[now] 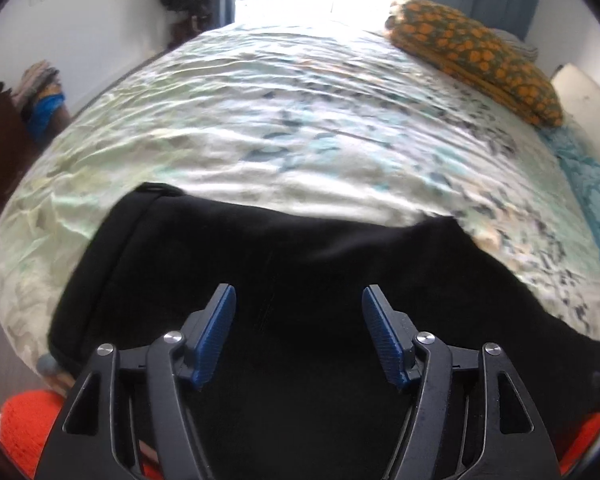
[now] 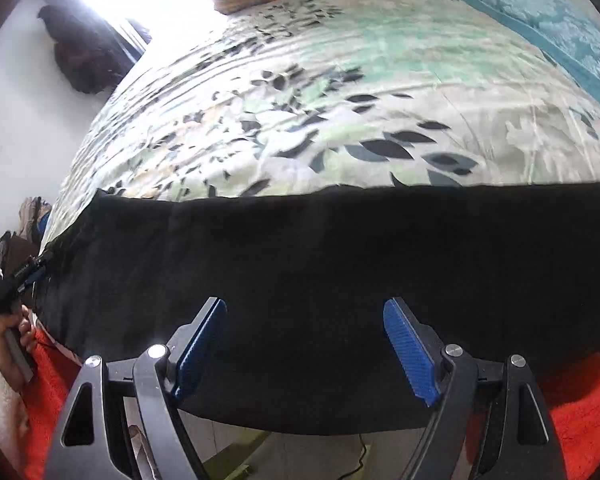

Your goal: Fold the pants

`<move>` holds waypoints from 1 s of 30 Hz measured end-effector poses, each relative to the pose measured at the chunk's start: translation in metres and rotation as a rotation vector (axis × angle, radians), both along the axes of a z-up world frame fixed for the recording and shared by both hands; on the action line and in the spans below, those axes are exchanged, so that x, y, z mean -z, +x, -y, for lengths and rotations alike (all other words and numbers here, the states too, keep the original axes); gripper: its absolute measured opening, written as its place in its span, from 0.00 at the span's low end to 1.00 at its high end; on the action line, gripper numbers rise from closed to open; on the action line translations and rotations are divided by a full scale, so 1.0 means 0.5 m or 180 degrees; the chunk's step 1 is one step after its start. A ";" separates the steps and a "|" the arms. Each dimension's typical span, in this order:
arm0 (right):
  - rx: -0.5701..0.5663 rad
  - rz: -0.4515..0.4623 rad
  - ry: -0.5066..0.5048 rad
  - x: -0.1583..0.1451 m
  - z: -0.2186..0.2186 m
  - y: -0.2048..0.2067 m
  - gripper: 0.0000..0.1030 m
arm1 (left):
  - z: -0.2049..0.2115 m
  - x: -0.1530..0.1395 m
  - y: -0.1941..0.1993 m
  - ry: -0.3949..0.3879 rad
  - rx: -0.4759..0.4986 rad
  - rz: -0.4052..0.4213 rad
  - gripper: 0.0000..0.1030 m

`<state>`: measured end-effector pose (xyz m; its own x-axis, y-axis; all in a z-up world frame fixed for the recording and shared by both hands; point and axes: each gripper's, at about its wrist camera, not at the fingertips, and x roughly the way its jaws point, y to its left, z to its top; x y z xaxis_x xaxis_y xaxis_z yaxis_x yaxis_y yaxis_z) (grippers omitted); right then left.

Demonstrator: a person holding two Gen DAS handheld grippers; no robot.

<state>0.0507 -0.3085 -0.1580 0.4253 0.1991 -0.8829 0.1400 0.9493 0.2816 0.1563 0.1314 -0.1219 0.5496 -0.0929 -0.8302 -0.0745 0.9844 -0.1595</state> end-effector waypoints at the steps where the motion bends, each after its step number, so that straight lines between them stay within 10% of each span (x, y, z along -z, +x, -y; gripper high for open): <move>1: -0.0125 0.0055 -0.0005 -0.002 -0.014 0.002 0.78 | 0.030 -0.005 -0.012 -0.0098 0.0209 -0.0031 0.70; 5: -0.0470 -0.0052 0.0022 0.027 -0.058 0.011 0.78 | 0.143 0.023 -0.052 -0.0067 0.0796 -0.0365 0.70; 8: -0.0466 -0.0231 0.0040 0.041 -0.043 0.000 0.78 | 0.166 0.079 -0.045 0.0414 0.0753 -0.0697 0.70; 16: 0.1124 -0.0165 0.0182 0.025 0.280 -0.073 0.78 | 0.031 0.066 -0.005 0.0420 -0.0240 -0.0588 0.70; 21: 0.1906 0.0346 -0.0002 -0.069 0.492 -0.152 0.79 | 0.099 0.020 -0.038 0.0264 0.0261 -0.0294 0.70; 26: 0.1375 0.0009 -0.0314 -0.078 0.606 -0.129 0.78 | 0.206 0.065 -0.027 0.0851 0.0877 -0.0302 0.70; 30: 0.0890 -0.0259 -0.0572 -0.041 0.599 -0.101 0.71 | 0.136 0.092 0.022 0.0690 0.0316 -0.0461 0.72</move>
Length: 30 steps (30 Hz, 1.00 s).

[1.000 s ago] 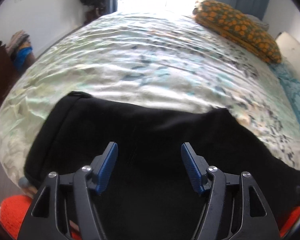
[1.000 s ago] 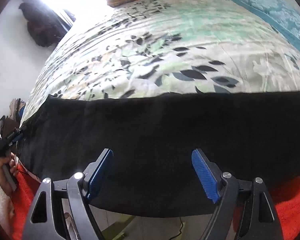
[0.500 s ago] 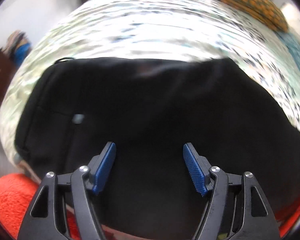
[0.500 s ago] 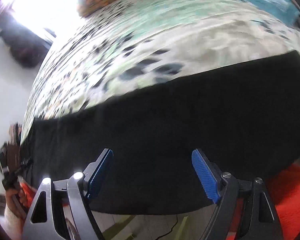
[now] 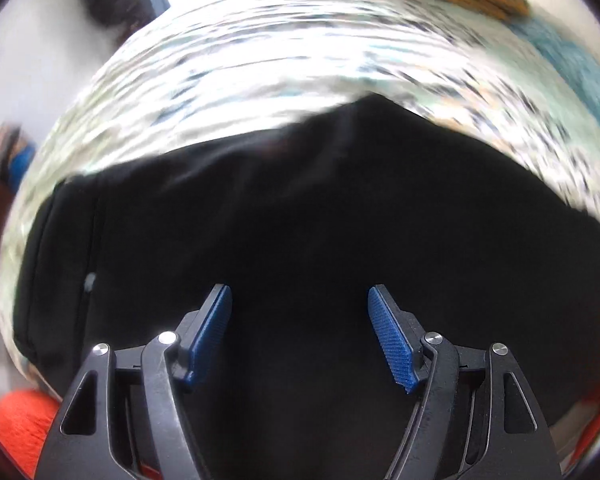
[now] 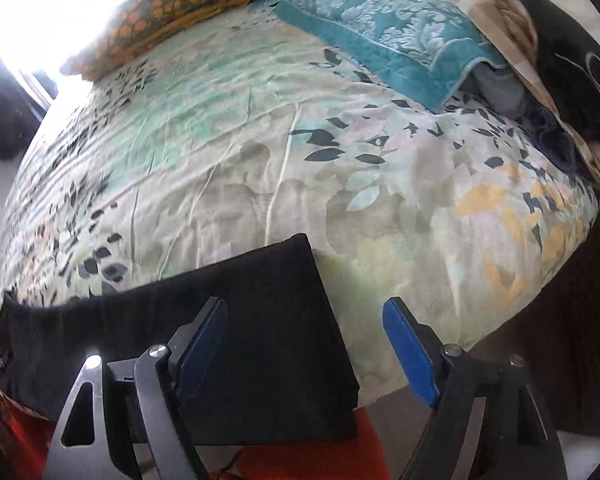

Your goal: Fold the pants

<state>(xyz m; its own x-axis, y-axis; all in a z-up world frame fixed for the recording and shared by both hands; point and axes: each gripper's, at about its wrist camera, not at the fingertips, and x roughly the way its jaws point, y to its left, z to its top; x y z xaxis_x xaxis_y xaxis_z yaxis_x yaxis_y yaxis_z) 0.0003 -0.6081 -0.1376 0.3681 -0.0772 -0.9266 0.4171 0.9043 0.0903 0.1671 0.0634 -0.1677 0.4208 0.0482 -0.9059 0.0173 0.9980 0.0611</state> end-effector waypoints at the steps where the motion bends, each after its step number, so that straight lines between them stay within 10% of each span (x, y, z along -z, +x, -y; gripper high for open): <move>1: -0.0147 -0.0031 -0.0044 0.010 -0.004 0.009 0.67 | -0.017 -0.001 0.008 0.0035 -0.0144 0.0021 0.72; 4: -0.0490 -0.0251 -0.0243 0.044 -0.037 0.027 0.21 | -0.061 0.006 0.014 0.0246 -0.0387 0.0070 0.73; 7: -0.0504 -0.0242 -0.0260 0.065 -0.025 0.037 0.18 | -0.086 -0.001 0.013 0.0186 -0.0491 0.0073 0.73; 10: -0.0372 -0.0071 0.0019 0.053 0.006 0.034 0.41 | -0.079 -0.002 0.000 0.0272 -0.0461 0.0097 0.72; 12: -0.0290 0.0016 0.0201 0.049 0.028 0.024 0.75 | -0.076 -0.008 -0.003 0.0211 -0.0438 0.0116 0.71; 21: -0.0550 0.0098 0.1251 0.115 0.085 0.015 0.76 | -0.008 -0.110 -0.052 -0.0211 0.0028 0.0520 0.71; 30: -0.0824 0.0173 0.1956 0.118 0.091 -0.016 0.76 | 0.394 -0.138 -0.175 -0.0730 0.1907 0.0363 0.72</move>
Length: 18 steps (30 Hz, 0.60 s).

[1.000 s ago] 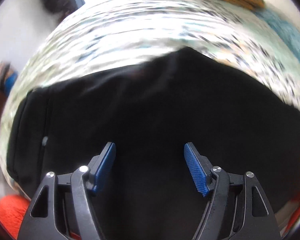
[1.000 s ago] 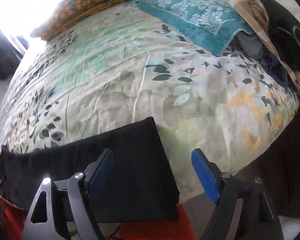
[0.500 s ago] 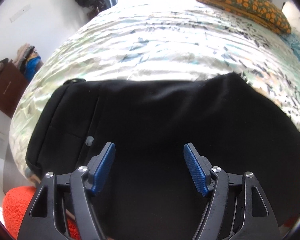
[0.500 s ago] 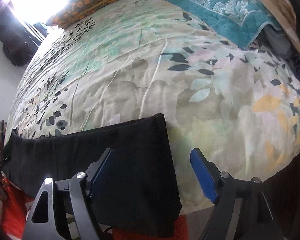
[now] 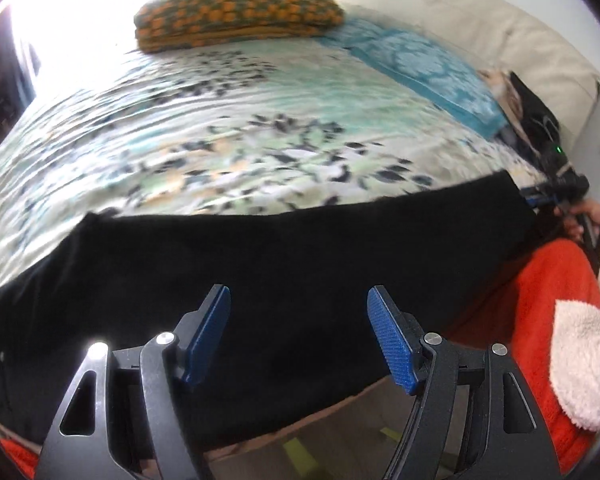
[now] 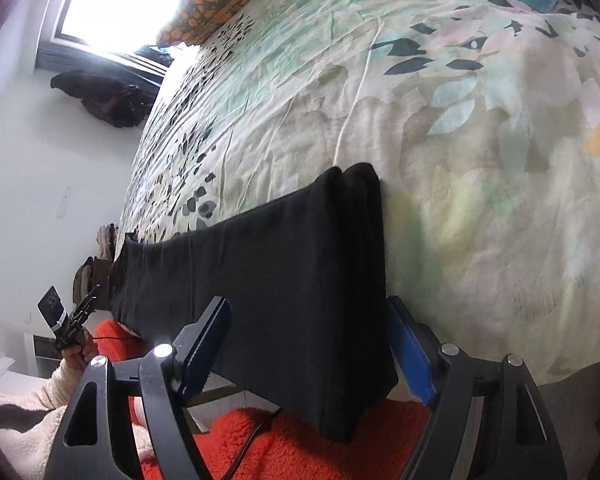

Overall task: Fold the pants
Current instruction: 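Grasp the stacked leg hems with the right tool and lift them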

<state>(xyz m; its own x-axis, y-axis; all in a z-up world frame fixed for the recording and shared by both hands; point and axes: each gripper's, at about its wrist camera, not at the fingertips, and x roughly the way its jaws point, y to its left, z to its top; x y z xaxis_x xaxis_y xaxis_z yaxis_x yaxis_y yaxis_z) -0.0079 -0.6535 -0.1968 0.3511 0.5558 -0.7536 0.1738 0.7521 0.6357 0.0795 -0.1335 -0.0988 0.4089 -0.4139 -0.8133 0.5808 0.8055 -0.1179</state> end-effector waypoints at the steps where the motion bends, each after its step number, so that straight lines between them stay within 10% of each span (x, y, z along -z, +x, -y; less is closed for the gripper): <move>1: 0.0008 0.0000 0.0029 0.004 -0.004 -0.002 0.76 | 0.040 0.013 -0.004 0.0014 0.0095 -0.0019 0.72; 4: 0.0097 0.0026 0.0076 0.015 -0.005 -0.005 0.71 | 0.140 0.100 0.002 0.0348 0.0264 -0.0218 0.72; 6: 0.0136 0.0034 0.0026 0.018 -0.004 -0.006 0.46 | 0.168 0.179 0.008 0.0763 0.0263 -0.0344 0.75; 8: 0.0104 0.0022 -0.0060 0.018 -0.004 -0.009 0.15 | 0.156 0.173 0.004 0.0625 0.0192 -0.0161 0.79; 18: 0.0114 0.0144 -0.0241 0.003 -0.019 -0.005 0.14 | 0.118 0.146 0.020 0.0600 -0.0103 -0.0312 0.77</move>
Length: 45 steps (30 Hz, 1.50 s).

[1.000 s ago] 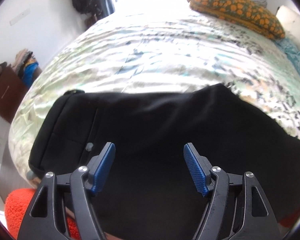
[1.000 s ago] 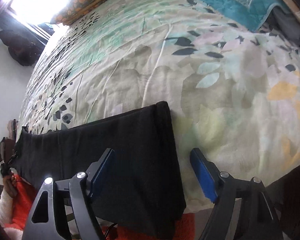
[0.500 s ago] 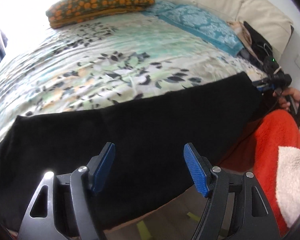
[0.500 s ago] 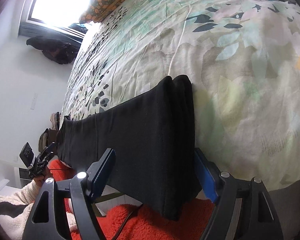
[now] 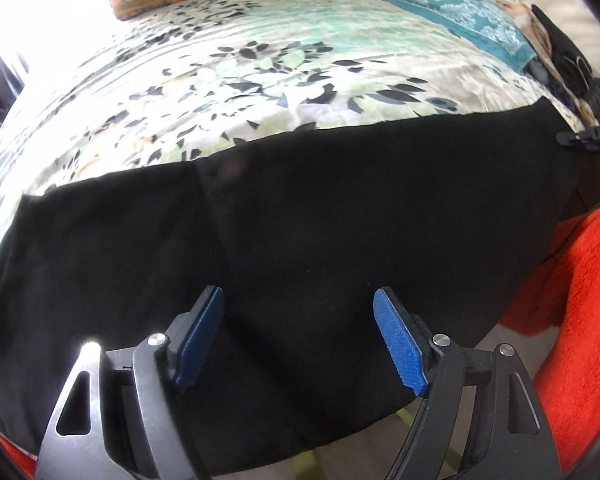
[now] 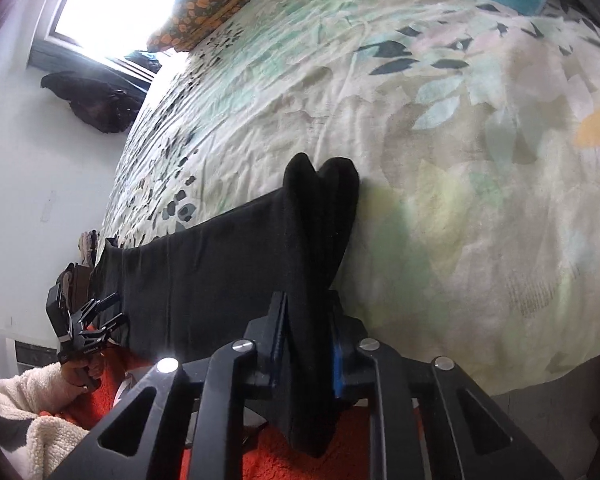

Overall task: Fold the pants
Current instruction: 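Grasp the stacked leg hems with the right tool and lift them, then fold the held hems over toward the waistband with the right tool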

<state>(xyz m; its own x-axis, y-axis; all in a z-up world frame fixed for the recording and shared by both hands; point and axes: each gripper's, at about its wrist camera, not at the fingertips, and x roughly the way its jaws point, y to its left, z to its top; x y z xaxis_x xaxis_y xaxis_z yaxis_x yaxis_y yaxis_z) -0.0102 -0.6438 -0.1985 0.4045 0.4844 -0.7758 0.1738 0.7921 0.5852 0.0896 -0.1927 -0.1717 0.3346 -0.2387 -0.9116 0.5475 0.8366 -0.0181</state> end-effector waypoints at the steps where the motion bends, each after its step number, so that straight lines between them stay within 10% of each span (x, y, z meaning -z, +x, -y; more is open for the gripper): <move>1: -0.0020 0.0106 0.0015 -0.019 -0.008 -0.003 0.14 | -0.002 0.000 -0.003 -0.0002 0.0015 -0.0005 0.77; 7: -0.0083 0.0662 0.0368 -0.158 -0.096 -0.024 0.14 | -0.011 0.003 -0.001 0.0098 0.0146 0.0029 0.78; 16: -0.0170 0.1002 0.1207 -0.215 -0.418 0.073 0.14 | -0.224 -0.108 0.087 -0.0512 -0.0899 0.0080 0.77; 27: -0.0423 0.0454 0.0310 -0.071 -0.831 0.222 0.14 | -0.455 -0.114 0.007 -0.0734 -0.1529 0.0161 0.77; 37: -0.0797 0.0389 -0.0263 -0.019 -0.942 0.232 0.14 | -0.449 -0.097 0.032 -0.0880 -0.1536 0.0112 0.77; 40: -0.0890 0.0482 -0.0342 -0.028 -0.959 0.223 0.31 | -0.457 -0.092 0.033 -0.0901 -0.1597 0.0066 0.77; 42: -0.1050 0.0521 -0.0334 -0.038 -0.976 0.214 0.75 | -0.457 -0.098 0.029 -0.0951 -0.1585 0.0097 0.77; 45: -0.1270 0.0589 -0.0341 -0.081 -0.974 0.181 0.81 | -0.437 -0.119 0.014 -0.1044 -0.1409 0.0193 0.77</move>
